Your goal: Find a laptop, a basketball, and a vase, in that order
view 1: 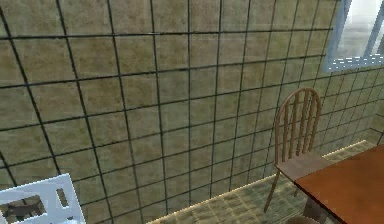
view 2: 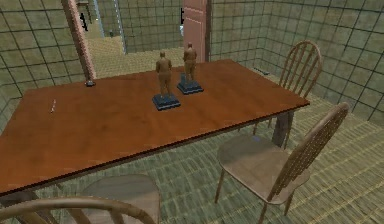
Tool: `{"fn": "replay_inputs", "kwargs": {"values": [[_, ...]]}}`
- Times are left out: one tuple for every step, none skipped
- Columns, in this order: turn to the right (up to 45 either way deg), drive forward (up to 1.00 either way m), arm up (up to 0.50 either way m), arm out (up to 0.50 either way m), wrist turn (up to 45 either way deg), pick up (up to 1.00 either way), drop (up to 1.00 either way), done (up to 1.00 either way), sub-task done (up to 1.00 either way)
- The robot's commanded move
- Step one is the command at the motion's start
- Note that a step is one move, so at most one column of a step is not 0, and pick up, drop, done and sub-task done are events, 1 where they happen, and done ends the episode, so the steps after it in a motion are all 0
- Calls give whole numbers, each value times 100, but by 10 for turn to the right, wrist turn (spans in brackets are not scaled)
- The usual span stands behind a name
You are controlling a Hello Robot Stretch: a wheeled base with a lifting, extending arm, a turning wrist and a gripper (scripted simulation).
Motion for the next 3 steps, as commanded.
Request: {"fn": "replay_inputs", "kwargs": {"values": [[-450,0,0,0,0,0,0,0,0],[-450,0,0,0,0,0,0,0,0],[450,0,0,0,0,0,0,0,0]]}}
